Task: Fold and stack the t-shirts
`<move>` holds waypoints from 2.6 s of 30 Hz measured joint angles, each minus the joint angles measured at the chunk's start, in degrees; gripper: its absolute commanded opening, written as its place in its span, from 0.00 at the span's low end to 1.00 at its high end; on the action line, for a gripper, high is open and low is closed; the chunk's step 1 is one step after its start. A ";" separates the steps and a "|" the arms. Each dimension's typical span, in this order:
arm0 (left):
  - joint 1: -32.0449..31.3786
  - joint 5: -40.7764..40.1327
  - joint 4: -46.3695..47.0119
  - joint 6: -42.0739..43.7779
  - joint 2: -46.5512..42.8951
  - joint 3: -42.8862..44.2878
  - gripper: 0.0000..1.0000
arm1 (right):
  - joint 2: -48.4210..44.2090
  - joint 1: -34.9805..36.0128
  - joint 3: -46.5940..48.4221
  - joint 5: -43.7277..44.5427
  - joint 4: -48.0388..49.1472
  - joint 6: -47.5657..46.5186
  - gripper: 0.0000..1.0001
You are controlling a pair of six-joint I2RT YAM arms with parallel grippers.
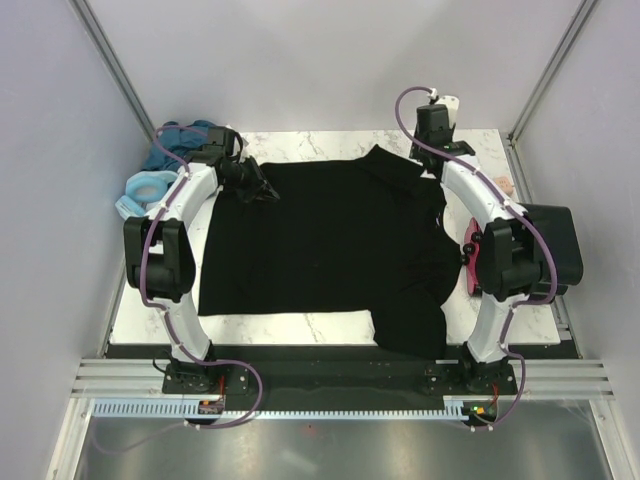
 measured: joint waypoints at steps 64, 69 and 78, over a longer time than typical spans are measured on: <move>0.00 -5.57 -0.59 -0.37 -0.07 0.00 0.20 | 42.45 -8.98 48.52 -16.72 -27.63 0.94 0.55; 0.00 -6.54 -0.94 -0.37 -0.07 0.00 0.19 | 42.77 -8.94 49.18 -17.46 -27.67 0.72 0.55; 0.00 -7.45 -1.70 -0.33 -0.07 0.00 0.19 | 43.67 -8.94 50.34 -17.55 -26.32 0.70 0.40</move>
